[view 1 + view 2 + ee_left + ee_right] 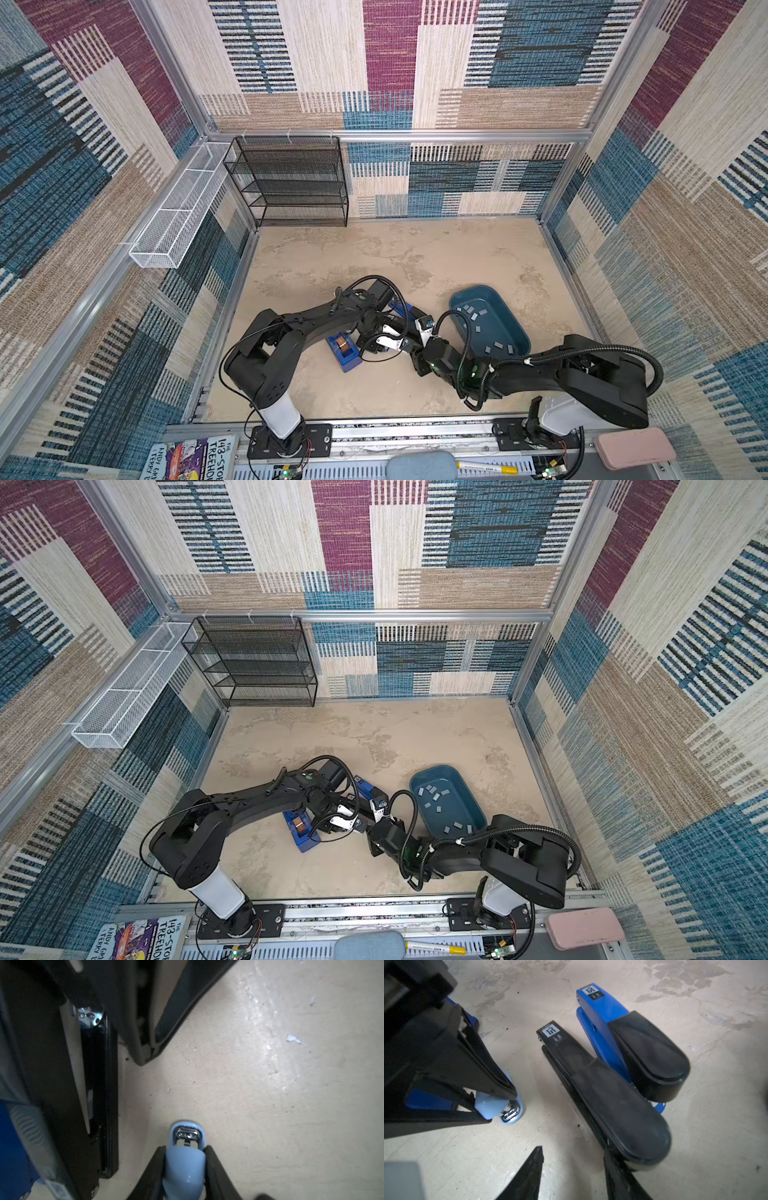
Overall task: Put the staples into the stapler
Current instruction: 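Lift the mini stapler with the left gripper toward the right gripper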
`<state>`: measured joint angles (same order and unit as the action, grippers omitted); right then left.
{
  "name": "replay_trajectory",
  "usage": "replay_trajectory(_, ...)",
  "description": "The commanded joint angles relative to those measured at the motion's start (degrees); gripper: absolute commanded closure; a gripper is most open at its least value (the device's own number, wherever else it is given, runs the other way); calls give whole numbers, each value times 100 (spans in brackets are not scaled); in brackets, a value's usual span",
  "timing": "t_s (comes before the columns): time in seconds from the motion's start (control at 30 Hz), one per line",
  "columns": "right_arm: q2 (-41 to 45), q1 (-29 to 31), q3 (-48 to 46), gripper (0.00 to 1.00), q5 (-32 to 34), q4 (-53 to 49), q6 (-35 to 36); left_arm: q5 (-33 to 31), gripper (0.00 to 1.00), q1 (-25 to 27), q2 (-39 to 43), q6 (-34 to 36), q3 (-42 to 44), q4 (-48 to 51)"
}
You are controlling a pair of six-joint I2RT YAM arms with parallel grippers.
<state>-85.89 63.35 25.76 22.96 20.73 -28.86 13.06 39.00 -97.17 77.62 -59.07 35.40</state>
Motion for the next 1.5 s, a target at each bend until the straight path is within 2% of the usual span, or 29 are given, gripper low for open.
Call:
replay_trajectory(0.0, 51, -1, -30, 49, -6, 400, -133, 159, 76, 18, -58, -42, -49, 117)
replay_trajectory(0.23, 363, -6, -148, 49, -134, 404, -348, 186, 100, 11, 161, -134, -177, 150)
replay_trajectory(0.47, 1535, -32, -337, 45, -449, 188, -862, 548, 100, -25, 1205, -541, -150, -400)
replay_trajectory(0.57, 2176, -127, -355, 44, -567, -20, -1071, 1032, 100, -59, 1726, -835, -60, -837)
replay_trajectory(0.7, 3103, -553, -528, 42, -1349, 196, -1241, 1737, 100, -69, 2416, -1001, 182, -1373)
replay_trajectory(0.77, 3289, -799, -473, 41, -1819, 203, -1317, 1955, 100, -68, 2651, -1040, 310, -1570)
replay_trajectory(0.87, 3235, -991, -310, 42, -2471, 319, -1355, 2363, 100, -69, 2852, -1231, 336, -1720)
replay_trajectory(0.93, 3191, -994, -284, 43, -2668, 507, -1320, 2454, 100, -68, 2944, -1268, 326, -1712)
replay_trajectory(1.17, 2979, -993, -130, 45, -2955, 655, -1282, 2623, 100, -68, 3022, -1212, 344, -1706)
replay_trajectory(1.23, 2970, -992, -115, 46, -2861, 555, -1280, 2589, 100, -68, 3011, -1204, 317, -1665)
replay_trajectory(1.37, 3013, -1000, -134, 55, -2722, 492, -1215, 2637, 100, -68, 3032, -1208, 325, -1683)
replay_trajectory(1.47, 2887, -1001, -17, 66, -2821, 493, -1159, 2710, 100, -68, 3028, -1215, 326, -1680)
